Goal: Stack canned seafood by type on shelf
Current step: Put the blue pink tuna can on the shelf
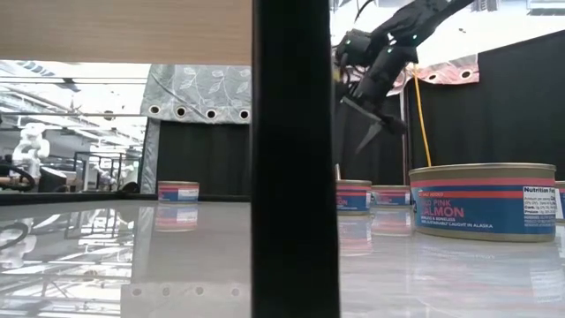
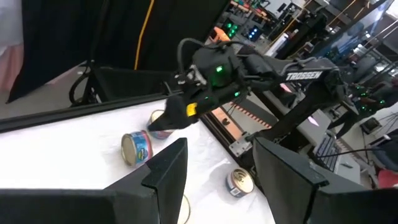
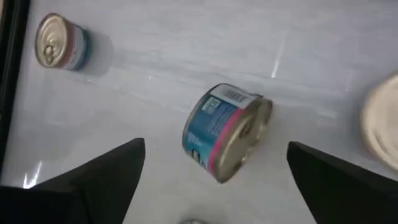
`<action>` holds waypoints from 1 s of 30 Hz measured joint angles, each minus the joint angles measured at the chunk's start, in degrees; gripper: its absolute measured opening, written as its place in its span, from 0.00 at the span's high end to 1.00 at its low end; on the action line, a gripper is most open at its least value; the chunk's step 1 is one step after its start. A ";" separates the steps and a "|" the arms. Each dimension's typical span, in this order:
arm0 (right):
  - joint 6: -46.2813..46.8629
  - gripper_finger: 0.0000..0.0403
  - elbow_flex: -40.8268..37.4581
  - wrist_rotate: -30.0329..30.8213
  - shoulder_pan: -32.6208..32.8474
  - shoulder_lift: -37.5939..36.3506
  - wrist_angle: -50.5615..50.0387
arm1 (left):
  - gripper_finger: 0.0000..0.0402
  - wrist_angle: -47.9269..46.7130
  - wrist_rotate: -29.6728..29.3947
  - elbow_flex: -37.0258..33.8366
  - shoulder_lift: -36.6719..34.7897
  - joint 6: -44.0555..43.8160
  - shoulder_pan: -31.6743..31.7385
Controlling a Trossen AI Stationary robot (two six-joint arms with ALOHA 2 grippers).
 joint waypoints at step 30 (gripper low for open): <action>-15.95 0.31 3.54 7.03 1.60 13.70 -0.02 | 0.53 -0.67 -0.11 0.00 0.00 3.89 0.00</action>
